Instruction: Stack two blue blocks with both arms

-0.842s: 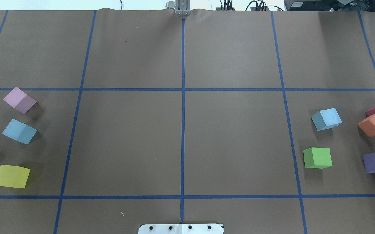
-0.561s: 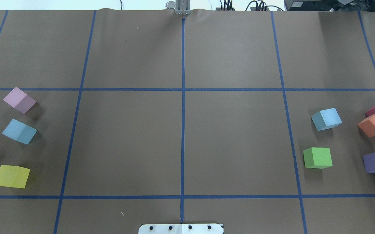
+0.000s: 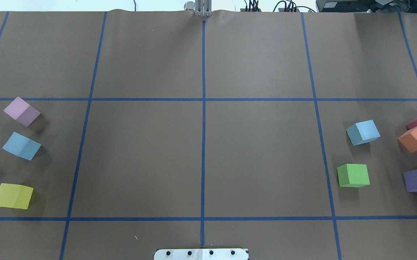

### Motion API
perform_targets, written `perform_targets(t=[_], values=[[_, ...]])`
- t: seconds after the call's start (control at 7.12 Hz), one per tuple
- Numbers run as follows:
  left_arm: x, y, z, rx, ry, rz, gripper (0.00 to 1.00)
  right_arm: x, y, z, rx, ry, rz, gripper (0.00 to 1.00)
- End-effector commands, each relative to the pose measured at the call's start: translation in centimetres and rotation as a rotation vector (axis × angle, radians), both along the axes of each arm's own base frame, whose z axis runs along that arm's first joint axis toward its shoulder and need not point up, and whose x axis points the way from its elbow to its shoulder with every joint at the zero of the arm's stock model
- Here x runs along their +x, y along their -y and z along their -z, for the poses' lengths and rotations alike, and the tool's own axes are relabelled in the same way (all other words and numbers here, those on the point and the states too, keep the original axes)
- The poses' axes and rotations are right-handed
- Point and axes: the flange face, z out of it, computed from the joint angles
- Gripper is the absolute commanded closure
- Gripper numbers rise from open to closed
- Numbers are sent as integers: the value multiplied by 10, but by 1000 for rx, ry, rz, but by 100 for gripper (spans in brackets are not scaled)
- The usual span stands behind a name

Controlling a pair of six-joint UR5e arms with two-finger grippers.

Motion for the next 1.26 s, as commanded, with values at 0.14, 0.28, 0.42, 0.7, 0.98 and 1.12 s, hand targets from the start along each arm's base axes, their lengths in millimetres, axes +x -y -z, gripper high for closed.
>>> perform_targets(t=[0.14,0.28,0.42,0.7,0.98,1.12], values=[[79,-4,47,-41,-18,38,0,-56,23,43,-78,30,22,0],[98,-10,45,-25,-30,33,0,-60,24,48,-93,37,11,0],[129,-20,45,-39,-50,56,0,-62,23,51,-121,56,-2,0],[157,-44,31,-13,-86,62,0,-81,22,59,-164,58,-33,0],[183,-58,20,48,-36,32,1,-95,14,61,-139,58,-10,3],[183,-66,15,71,-48,26,1,-104,11,58,-129,35,-2,5]])
